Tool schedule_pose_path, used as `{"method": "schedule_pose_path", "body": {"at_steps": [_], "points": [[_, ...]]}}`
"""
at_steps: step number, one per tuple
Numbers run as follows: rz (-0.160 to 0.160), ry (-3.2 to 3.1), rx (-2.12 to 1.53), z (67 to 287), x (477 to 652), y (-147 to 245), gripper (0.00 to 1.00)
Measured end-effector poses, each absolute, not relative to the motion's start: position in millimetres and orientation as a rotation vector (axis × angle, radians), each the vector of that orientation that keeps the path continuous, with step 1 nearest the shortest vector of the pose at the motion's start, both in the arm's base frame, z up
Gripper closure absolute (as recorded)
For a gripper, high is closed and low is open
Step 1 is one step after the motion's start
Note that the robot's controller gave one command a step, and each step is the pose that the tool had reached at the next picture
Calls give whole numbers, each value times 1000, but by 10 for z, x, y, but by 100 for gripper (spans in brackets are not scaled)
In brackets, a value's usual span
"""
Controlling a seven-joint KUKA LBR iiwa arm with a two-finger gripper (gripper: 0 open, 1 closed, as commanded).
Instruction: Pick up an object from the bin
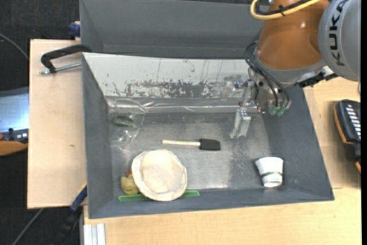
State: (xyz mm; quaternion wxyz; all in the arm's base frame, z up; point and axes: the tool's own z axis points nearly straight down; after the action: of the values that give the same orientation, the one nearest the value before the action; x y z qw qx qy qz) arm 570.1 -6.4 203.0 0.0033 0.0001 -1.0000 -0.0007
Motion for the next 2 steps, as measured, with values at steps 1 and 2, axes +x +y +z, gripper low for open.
{"method": "schedule_pose_path", "body": {"at_steps": [1,2], "points": [[-2,-3144,0,2078,5717,-65,0],[-3,-3147,-83,1605,5775,186,0]]}}
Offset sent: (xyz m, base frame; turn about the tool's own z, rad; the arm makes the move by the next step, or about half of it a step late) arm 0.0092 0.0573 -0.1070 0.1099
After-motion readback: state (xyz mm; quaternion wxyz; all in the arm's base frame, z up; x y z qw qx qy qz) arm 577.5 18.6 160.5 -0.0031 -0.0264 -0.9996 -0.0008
